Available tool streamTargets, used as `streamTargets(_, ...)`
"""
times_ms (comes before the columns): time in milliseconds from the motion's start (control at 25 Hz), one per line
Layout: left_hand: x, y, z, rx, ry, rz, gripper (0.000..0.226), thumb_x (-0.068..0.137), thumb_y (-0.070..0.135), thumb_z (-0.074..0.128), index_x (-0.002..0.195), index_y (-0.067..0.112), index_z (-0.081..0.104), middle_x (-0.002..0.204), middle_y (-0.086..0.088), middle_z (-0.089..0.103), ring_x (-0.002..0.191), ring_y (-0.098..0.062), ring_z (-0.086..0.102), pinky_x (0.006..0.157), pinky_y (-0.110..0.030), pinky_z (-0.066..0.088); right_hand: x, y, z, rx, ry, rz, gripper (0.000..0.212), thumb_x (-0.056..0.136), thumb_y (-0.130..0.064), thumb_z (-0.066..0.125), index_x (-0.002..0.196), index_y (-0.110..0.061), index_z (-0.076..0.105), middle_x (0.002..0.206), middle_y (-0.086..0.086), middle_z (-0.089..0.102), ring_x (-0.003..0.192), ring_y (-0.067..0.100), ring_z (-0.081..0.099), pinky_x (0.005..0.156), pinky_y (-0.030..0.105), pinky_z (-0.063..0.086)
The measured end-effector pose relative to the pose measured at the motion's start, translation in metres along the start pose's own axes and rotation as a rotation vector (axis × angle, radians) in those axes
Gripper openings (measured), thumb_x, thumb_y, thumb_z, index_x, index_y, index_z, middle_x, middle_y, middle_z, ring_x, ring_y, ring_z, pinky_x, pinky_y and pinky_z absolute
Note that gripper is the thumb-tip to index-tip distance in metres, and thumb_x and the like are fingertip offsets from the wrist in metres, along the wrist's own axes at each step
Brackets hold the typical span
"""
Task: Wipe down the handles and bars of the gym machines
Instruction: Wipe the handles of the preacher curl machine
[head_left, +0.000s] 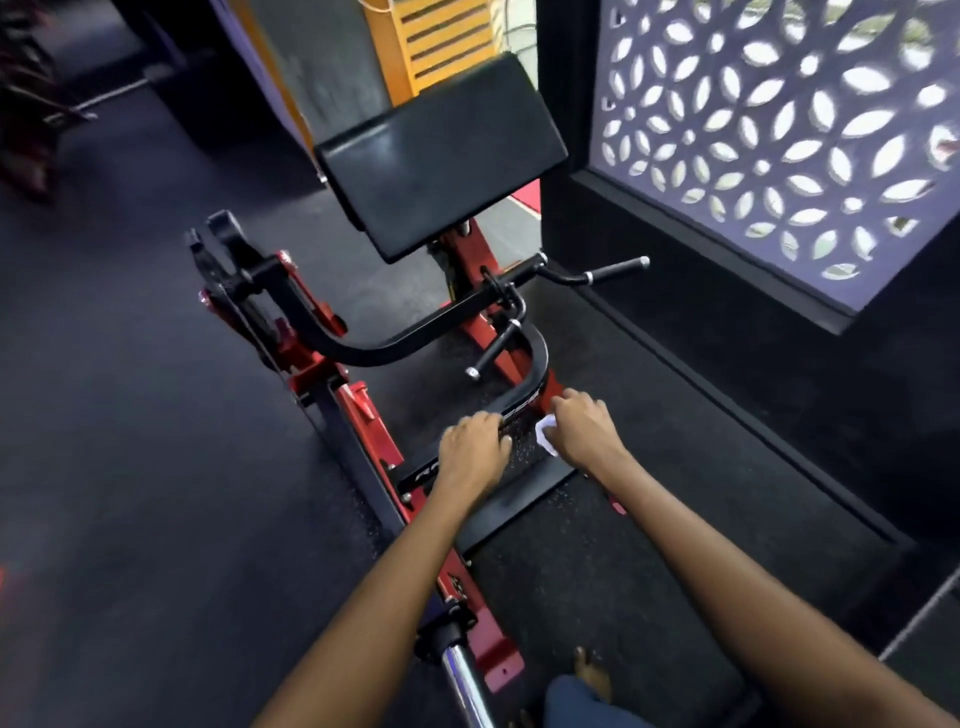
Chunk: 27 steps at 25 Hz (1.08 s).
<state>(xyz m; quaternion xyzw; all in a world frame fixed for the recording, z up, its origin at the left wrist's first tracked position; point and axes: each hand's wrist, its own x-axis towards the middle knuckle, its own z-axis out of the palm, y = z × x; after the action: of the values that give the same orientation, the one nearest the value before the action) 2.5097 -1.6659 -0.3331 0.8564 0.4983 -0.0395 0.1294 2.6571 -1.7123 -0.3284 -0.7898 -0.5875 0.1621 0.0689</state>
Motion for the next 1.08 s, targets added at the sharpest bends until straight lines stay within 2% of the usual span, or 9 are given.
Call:
streamTargets(360,-0.025,-0.049,0.009,-0.099,0.115,-0.081,0.036,0.099,0.032,0.045,0.129,0.015,0.054,0.131,-0.003,0.056,0.120,-0.023,0.052,0.099,-0.037,0.039,-0.005,-0.038,0.002,-0.050,-0.009,-0.068,0.019,0.086,-0.016,0.050,0.097,-0.002,0.059,0.110,0.012,0.057,0.106,0.031,0.053,0.089,0.037,0.037)
streamTargets(520,-0.013,-0.055,0.021,-0.100,0.113,-0.124,0.037,0.099,0.032,0.045,0.132,0.015,0.052,0.132,-0.002,0.055,0.122,-0.021,0.051,0.100,-0.036,0.038,0.023,-0.033,0.011,-0.027,-0.080,-0.099,0.008,0.081,-0.015,0.053,0.079,-0.010,0.059,0.094,0.008,0.053,0.096,0.032,0.055,0.084,0.036,0.039)
streamTargets(600,0.005,-0.060,0.032,-0.089,0.087,-0.181,0.036,0.099,0.032,0.045,0.131,0.016,0.052,0.131,-0.001,0.056,0.121,-0.021,0.050,0.101,-0.035,0.038,0.052,-0.026,0.023,-0.014,-0.140,-0.119,0.011,0.078,-0.016,0.053,0.077,-0.009,0.062,0.087,0.003,0.047,0.094,0.030,0.056,0.085,0.036,0.040)
streamTargets(760,0.051,-0.056,0.047,-0.109,-0.010,-0.287,0.037,0.099,0.033,0.045,0.131,0.016,0.051,0.132,-0.002,0.054,0.123,-0.022,0.049,0.102,-0.037,0.037,0.112,-0.008,0.039,0.073,-0.200,-0.178,0.005,0.079,-0.015,0.054,0.075,-0.012,0.057,0.094,0.009,0.056,0.094,0.032,0.057,0.081,0.036,0.041)
streamTargets(880,0.088,-0.042,0.046,-0.140,-0.028,-0.331,0.039,0.098,0.031,0.047,0.134,0.016,0.049,0.135,-0.002,0.053,0.125,-0.023,0.048,0.103,-0.037,0.035,0.151,0.009,0.034,0.233,-0.230,-0.183,0.011,0.078,-0.010,0.053,0.076,-0.001,0.060,0.092,0.012,0.059,0.085,0.032,0.058,0.071,0.035,0.045)
streamTargets(1000,0.127,-0.022,0.029,-0.136,-0.020,-0.271,0.047,0.095,0.032,0.053,0.140,0.018,0.044,0.141,0.001,0.049,0.130,-0.020,0.044,0.104,-0.034,0.033,0.183,0.026,0.012,0.374,-0.225,-0.161,0.014,0.077,-0.013,0.052,0.081,-0.006,0.064,0.089,0.006,0.058,0.076,0.022,0.056,0.060,0.029,0.041)
streamTargets(1080,0.153,-0.008,0.013,-0.146,0.014,-0.192,0.057,0.092,0.038,0.058,0.142,0.019,0.041,0.144,0.002,0.046,0.133,-0.018,0.042,0.105,-0.033,0.032,0.200,0.034,-0.007,0.422,-0.197,-0.150,0.014,0.078,-0.014,0.056,0.086,-0.006,0.064,0.088,0.003,0.056,0.075,0.018,0.051,0.058,0.026,0.034)
